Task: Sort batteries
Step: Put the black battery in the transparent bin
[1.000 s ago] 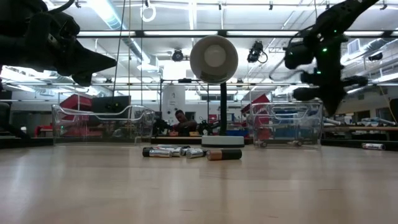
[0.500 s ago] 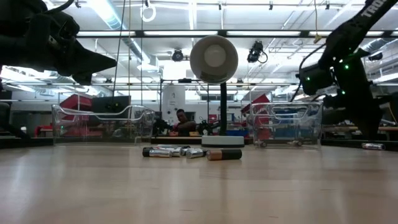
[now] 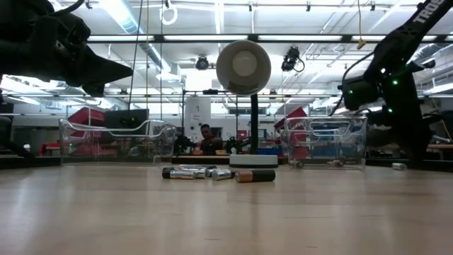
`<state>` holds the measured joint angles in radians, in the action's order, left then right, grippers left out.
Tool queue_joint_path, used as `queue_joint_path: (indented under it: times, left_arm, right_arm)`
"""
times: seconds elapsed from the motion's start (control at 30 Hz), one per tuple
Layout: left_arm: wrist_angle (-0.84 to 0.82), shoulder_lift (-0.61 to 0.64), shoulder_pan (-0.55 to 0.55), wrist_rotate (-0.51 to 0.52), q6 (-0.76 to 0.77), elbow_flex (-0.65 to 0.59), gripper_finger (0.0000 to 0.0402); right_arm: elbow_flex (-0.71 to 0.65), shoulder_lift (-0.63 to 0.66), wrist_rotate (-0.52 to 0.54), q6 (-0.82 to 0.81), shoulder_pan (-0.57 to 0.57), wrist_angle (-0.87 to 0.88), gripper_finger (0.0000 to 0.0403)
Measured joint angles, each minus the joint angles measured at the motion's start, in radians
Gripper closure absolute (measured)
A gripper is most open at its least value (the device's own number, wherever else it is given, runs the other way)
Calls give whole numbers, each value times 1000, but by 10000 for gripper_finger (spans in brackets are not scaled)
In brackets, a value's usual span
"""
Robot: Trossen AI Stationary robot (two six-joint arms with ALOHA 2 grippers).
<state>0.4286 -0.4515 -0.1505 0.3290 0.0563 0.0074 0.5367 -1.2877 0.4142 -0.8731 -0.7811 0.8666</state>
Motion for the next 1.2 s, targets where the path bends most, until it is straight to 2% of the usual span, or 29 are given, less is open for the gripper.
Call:
queue_joint_path:
  times: [0.17,0.37,0.63,0.83,1.0,1.2]
  left_arm:
    - [0,0,0,15,0,0,400]
    - [0,0,0,19,0,0,400]
    - [0,0,0,19,0,0,400]
    - [0,0,0,19,1,0,400]
    - [0,0,0,19,7,0,400]
    - [1,0,0,19,7,0,400]
  right_arm:
    - [80,0,-4,7,20,-17,346]
    - [97,-6,-59,61,76,-201,304]
    - [97,-57,-71,32,93,-183,263]
    - [97,-103,-56,20,123,-182,252]
    - [96,-49,-17,0,132,-174,253]
    - [96,-48,-46,-25,160,-227,253]
